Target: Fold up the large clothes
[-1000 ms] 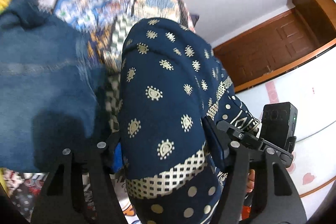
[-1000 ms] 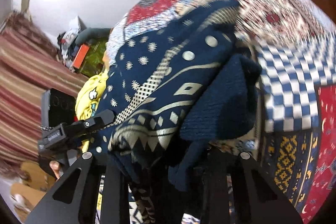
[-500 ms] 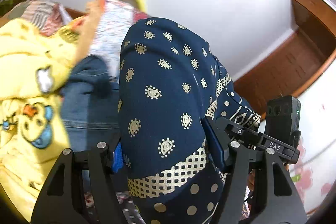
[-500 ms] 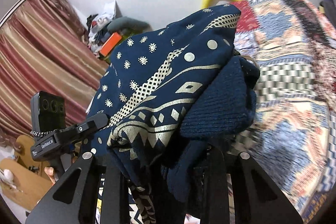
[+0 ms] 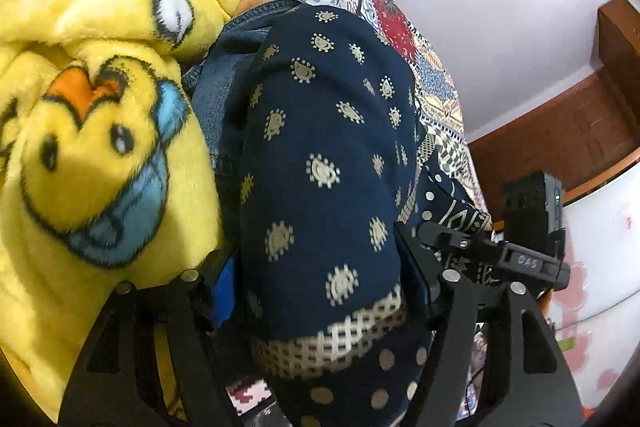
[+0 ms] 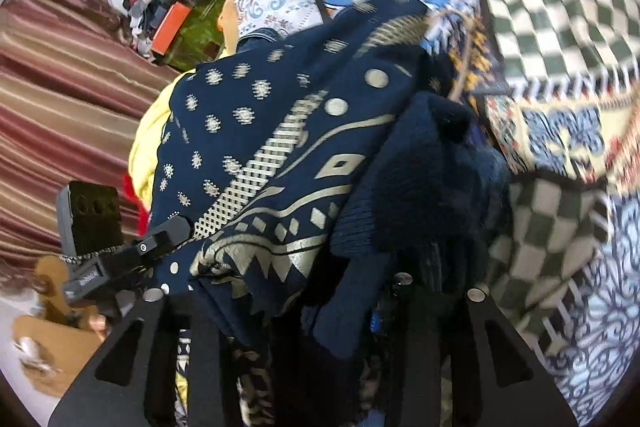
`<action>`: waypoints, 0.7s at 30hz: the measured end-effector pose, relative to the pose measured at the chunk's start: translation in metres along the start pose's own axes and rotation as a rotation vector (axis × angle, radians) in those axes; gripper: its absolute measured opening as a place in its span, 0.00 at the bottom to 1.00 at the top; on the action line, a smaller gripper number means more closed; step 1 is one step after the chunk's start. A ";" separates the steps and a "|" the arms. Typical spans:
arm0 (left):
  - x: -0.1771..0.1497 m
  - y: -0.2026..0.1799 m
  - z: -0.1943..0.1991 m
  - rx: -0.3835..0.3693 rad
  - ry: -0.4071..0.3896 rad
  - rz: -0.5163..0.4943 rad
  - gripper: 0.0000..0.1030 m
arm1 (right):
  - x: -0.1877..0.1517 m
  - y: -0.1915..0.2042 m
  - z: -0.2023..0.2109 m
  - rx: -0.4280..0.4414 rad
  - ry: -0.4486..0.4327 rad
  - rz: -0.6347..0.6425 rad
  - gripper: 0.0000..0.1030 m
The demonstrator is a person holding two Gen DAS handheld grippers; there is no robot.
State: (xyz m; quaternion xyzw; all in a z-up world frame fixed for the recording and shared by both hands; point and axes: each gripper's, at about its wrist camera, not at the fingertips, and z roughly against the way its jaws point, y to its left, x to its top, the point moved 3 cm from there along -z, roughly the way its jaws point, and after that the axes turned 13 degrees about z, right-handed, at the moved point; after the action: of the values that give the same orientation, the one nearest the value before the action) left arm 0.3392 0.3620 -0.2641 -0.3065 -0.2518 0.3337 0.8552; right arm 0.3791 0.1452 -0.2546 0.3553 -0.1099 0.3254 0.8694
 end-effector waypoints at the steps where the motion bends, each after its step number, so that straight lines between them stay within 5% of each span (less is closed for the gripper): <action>1: -0.003 -0.001 0.002 0.013 -0.001 -0.007 0.70 | -0.003 -0.001 0.005 -0.019 -0.003 0.002 0.42; 14: -0.071 -0.002 0.057 0.192 -0.035 -0.083 0.70 | -0.056 0.045 0.078 -0.304 -0.018 0.183 0.43; 17: -0.093 -0.012 0.080 0.288 -0.078 -0.144 0.70 | -0.061 0.070 0.101 -0.327 -0.079 0.213 0.43; 21: -0.113 -0.049 0.126 0.282 -0.182 -0.211 0.70 | -0.061 0.114 0.143 -0.378 -0.203 0.293 0.43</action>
State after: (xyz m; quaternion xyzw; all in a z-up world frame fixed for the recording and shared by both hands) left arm 0.2057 0.2961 -0.1694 -0.1242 -0.3098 0.3003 0.8935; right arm 0.2648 0.0778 -0.1151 0.1975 -0.3057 0.3842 0.8485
